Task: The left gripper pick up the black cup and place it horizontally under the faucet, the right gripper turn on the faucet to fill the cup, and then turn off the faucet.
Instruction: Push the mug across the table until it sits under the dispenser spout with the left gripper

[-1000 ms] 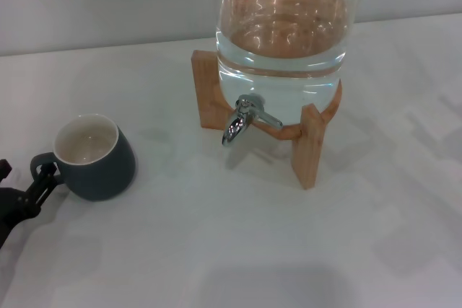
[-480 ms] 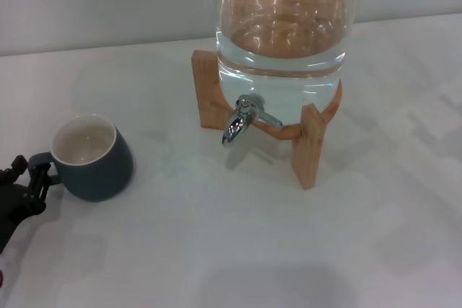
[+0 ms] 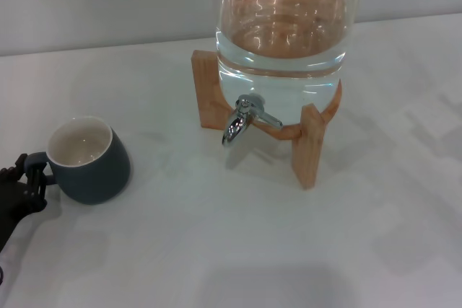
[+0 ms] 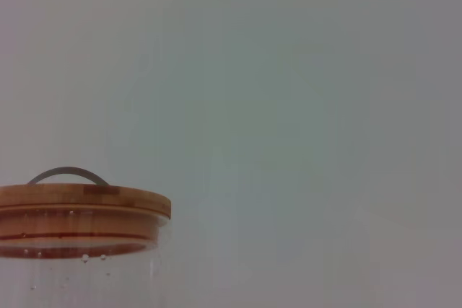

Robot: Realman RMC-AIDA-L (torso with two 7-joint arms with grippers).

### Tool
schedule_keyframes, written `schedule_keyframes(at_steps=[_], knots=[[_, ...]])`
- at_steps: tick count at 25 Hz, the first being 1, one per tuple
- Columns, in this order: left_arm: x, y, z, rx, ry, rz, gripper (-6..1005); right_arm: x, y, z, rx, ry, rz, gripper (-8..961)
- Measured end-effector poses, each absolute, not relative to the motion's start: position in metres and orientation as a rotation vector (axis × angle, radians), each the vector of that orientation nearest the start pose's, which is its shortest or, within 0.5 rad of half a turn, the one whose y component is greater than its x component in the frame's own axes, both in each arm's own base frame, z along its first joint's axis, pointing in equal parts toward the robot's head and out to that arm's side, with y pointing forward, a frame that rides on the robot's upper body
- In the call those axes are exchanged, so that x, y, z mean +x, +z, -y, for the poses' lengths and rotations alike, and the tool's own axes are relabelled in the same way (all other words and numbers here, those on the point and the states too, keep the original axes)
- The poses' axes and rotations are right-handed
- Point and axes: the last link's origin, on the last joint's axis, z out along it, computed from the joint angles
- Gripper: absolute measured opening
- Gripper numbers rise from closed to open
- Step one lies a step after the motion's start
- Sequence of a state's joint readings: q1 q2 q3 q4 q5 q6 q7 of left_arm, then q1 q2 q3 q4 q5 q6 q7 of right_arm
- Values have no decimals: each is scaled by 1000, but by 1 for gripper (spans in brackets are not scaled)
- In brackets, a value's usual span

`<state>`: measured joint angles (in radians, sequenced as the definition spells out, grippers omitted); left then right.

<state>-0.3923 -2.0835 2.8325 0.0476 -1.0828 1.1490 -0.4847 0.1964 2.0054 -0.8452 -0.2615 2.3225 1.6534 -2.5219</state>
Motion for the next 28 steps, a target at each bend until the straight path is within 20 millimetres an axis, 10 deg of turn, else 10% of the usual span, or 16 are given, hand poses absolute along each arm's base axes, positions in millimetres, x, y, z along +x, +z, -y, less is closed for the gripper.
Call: schedule_keyframes(at_steps=[28], knots=[[-275,-88,-328,-2254,-779,583,177,343,73,-252,-1658,1083,-331,793]])
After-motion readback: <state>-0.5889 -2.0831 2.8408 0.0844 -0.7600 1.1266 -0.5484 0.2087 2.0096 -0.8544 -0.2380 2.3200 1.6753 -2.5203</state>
